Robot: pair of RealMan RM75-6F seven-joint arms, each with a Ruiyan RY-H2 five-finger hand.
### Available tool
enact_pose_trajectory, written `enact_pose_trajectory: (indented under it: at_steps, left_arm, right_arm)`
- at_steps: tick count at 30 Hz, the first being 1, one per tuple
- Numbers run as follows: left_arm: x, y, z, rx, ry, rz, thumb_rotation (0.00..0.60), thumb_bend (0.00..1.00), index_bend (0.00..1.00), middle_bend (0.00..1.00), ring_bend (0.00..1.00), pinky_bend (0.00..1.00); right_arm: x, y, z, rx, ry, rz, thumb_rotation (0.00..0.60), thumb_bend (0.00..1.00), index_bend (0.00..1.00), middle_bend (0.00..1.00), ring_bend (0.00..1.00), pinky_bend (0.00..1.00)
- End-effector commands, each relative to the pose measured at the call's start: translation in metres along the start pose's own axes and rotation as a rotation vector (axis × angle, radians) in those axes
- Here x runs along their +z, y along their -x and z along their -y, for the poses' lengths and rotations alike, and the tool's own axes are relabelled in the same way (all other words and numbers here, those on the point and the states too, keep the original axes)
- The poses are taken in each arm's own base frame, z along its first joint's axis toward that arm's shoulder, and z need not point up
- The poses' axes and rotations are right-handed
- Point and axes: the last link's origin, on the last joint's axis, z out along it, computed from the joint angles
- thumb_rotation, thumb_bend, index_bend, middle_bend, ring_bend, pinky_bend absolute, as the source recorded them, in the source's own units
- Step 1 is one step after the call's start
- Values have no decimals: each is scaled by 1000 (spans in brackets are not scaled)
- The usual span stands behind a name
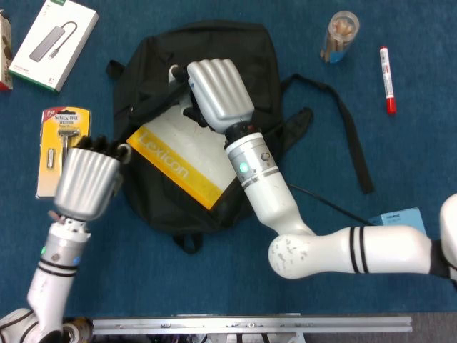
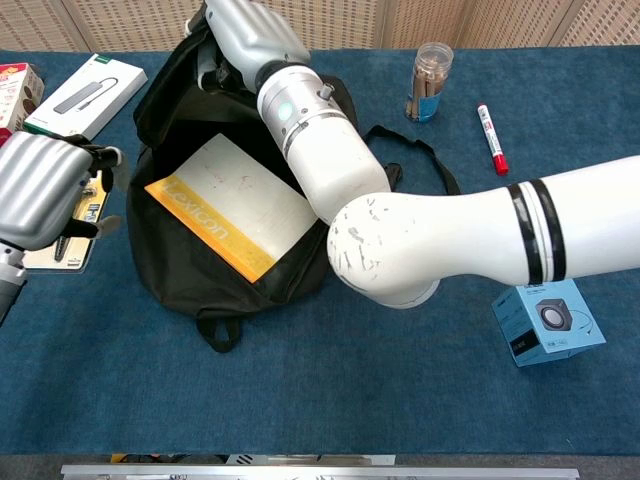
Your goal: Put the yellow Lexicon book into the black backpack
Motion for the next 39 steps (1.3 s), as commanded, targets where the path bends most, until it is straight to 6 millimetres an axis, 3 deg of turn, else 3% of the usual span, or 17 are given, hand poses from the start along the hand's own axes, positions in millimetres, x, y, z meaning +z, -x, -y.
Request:
enact_pose_trajectory:
  at_steps: [1, 6, 12, 14, 17, 19, 33, 39]
  left_arm:
    - [-8, -4, 10, -11, -26, 5, 600, 24, 556, 589, 492, 563]
    - [-16, -7, 21, -18, -50, 2, 600, 24, 555, 587, 493, 563]
    - [-26, -10, 36, -12, -87, 2, 600, 25, 556, 587, 493, 563]
    - [-27, -11, 39, -10, -94, 1, 600, 24, 556, 587, 493, 563]
    - [-28, -11, 43, -4, -105, 4, 600, 25, 556, 587, 493, 563]
    - [-29, -11, 46, -2, -114, 7, 600, 24, 556, 587, 493, 563]
    - [-32, -15, 67, -15, -169, -6, 600, 24, 555, 587, 493, 563]
    - [-34, -21, 76, -31, -180, -29, 600, 25, 553, 587, 493, 563]
  right_arm:
    - [-9, 4, -8, -12, -10, 107, 600, 726, 571, 523, 487, 727]
    - [-19, 11, -12, -45, -32, 216, 600, 596, 403, 413, 333, 569]
    - [-33, 24, -11, -75, -74, 375, 600, 369, 166, 281, 188, 369]
    - [-36, 23, -11, -89, -79, 404, 600, 249, 59, 222, 138, 280]
    - [-38, 20, -10, -97, -87, 423, 600, 66, 0, 168, 101, 228]
    - [-40, 18, -9, -97, -95, 433, 600, 5, 0, 147, 88, 215]
    - [-61, -26, -16, -36, -174, 288, 600, 0, 0, 137, 71, 203]
    - [-78, -54, -46, -106, -135, 150, 600, 14, 12, 263, 127, 250]
